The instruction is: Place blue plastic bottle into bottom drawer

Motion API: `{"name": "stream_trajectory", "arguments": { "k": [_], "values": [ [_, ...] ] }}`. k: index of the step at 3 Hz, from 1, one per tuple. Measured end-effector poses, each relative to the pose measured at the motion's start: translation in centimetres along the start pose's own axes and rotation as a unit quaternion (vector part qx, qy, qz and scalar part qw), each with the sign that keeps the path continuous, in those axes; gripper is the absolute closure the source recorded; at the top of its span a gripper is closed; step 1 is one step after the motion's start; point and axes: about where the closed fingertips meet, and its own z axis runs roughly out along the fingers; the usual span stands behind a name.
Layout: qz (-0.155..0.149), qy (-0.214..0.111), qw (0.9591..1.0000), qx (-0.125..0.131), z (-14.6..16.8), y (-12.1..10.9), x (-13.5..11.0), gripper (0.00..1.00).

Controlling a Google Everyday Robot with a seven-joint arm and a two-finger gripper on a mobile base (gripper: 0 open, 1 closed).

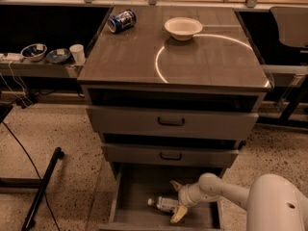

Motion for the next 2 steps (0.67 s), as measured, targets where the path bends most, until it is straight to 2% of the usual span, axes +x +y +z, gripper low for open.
{"name": "stream_trajectory", "arguments": {
  "k": [1,2],
  "values": [
    [-0.02,-0.017,0.9996,-0.005,-0.5,0.5,-0.8,0.0],
    [-0.065,-0.048,0.9967,0.008,-3.2,1.5,-2.2,0.0]
  ]
}}
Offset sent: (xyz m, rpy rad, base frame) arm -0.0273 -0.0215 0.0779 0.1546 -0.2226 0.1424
